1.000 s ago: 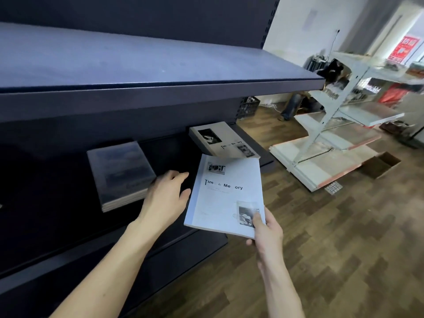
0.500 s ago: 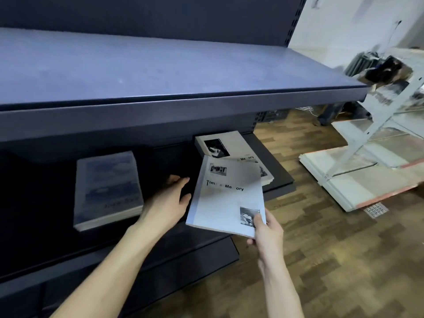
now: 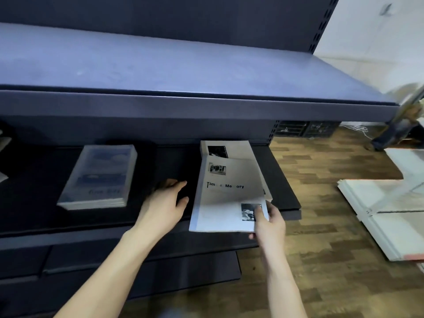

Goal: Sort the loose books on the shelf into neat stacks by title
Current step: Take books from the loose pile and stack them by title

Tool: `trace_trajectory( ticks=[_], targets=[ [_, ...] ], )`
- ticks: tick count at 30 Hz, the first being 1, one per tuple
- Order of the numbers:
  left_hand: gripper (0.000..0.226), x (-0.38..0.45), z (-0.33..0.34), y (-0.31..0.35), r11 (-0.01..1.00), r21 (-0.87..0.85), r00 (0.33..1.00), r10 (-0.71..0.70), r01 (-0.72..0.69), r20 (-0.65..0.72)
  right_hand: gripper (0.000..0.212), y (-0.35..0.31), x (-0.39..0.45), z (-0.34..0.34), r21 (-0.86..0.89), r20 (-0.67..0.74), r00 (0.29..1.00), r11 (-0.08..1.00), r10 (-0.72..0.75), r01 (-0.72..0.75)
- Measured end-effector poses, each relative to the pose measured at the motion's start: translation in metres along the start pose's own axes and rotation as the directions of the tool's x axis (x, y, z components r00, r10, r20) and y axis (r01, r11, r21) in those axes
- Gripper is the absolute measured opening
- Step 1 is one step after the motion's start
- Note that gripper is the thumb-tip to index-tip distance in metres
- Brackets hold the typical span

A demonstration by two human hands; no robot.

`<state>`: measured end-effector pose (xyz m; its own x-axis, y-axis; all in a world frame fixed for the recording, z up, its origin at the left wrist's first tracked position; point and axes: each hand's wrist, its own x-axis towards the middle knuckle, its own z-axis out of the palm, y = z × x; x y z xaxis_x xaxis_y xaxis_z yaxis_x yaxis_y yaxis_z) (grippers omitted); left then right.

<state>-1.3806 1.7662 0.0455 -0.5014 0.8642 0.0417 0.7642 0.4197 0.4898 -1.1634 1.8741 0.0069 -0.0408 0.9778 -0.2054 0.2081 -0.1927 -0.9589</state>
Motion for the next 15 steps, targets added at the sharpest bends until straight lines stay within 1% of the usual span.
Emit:
trace_trajectory(
  ticks=[2,6,9,11,15],
  targets=[
    [0.049,0.000,0.004,0.002,1.000,0.010,1.000,-0.015,0.015,0.004,0.034,-0.001,0.007,-0.003,-0.017,-0.003,1.000,0.999,-0.028,0.028],
    [0.049,0.011,0.011,0.008,0.999,0.030,1.000,-0.030,0.030,-0.005,0.043,-0.010,0.024,-0.010,-0.041,-0.017,0.991,0.990,-0.132,0.132],
    [0.048,0.021,0.016,0.013,0.998,0.037,0.999,-0.046,0.046,0.012,0.054,-0.019,0.034,-0.015,-0.128,0.026,0.981,0.973,-0.190,0.192],
    [0.048,0.026,0.019,0.015,0.998,0.037,0.998,-0.057,0.056,0.020,0.061,-0.023,0.041,-0.017,-0.170,0.064,0.979,0.965,-0.192,0.200],
    [0.048,0.036,0.025,0.017,0.997,0.034,0.997,-0.072,0.072,0.028,0.060,-0.022,0.060,-0.013,-0.252,0.091,0.974,0.941,-0.208,0.225]
  ],
)
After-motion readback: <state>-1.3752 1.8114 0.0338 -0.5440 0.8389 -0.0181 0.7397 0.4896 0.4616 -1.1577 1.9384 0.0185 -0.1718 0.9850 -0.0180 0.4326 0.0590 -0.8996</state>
